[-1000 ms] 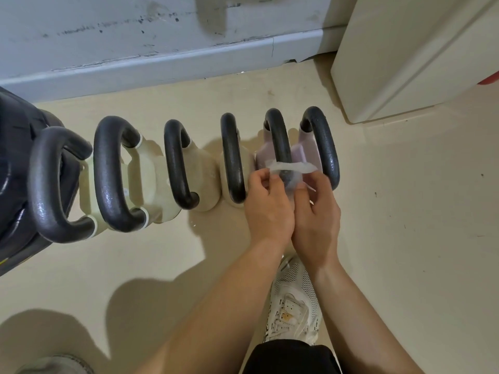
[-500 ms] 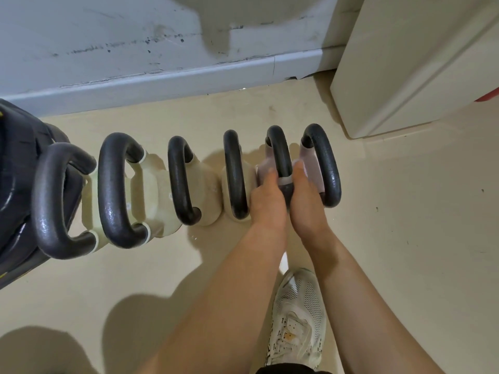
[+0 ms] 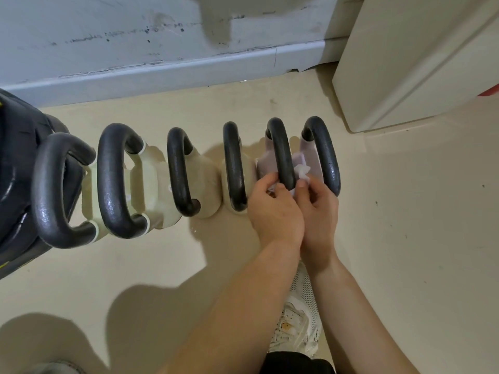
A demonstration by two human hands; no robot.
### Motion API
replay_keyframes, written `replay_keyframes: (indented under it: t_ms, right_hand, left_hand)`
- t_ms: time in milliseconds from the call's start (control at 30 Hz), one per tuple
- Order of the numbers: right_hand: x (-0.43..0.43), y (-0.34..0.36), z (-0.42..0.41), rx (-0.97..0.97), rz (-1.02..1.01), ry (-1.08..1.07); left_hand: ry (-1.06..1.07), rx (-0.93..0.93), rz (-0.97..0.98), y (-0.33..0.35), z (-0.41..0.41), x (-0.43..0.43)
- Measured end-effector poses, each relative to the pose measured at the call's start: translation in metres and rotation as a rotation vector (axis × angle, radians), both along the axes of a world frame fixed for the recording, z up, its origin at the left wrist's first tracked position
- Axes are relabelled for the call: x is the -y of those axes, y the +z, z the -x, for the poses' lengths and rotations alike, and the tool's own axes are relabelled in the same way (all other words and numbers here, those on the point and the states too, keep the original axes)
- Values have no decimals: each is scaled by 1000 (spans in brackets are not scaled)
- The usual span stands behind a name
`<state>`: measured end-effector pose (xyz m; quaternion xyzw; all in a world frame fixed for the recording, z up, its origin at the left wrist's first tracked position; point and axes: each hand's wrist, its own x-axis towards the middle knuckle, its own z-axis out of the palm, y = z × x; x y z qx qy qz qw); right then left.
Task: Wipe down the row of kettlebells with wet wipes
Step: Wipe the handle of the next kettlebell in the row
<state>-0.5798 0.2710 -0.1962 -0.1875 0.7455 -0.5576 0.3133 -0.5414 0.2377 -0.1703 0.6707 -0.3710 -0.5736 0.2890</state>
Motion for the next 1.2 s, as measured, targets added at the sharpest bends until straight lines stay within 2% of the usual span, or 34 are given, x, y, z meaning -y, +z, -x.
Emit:
replay_keyframes:
  t_ms: [167,367,467,567,600,700,733,867,967,1033,1067,1133,1167,1200]
  right_hand:
    - [-1,-4,4,-72,-79,81]
    - [-14,-5,3,-140,-53,56]
    - [-27,-5,3,-49,-6,137]
    - [-31,-2,-3,-98,-91,216]
    - [-33,-7,-2,-82,-68,191]
    - [-25,-2,-4,328,82,18]
    - [-20,-2,-4,320,56,-8]
    - [-4,-7,-2,-66,-1,40]
    - [11,0,7,-183,6,14]
    - [28,13,11,-84,3,2]
    - [38,19,10,92,47,3]
    - [56,19,14,246,80,-74]
    - [61,18,17,135,23,-55]
    - [69,17,17,115,-8,-15]
  left_hand:
    - [-128,106,143,-3,-5,-11]
    - [-144,29,234,-7,-19,-15]
    - [-176,3,265,-10,-20,-14]
    - [-238,37,240,-13,-16,-13]
    - [-223,29,226,-14,-15,-14]
    - [-134,-3,183,-13,-12,-13]
    - [-114,0,179,-12,-9,-10]
    - [-96,29,200,1,4,14]
    - [-142,79,182,8,14,41]
    - [-221,140,170,15,18,57]
    - [-263,188,170,20,21,66]
    - [-364,339,162,25,26,88]
    - [-389,400,114,27,28,98]
    - [-419,465,70,30,29,105]
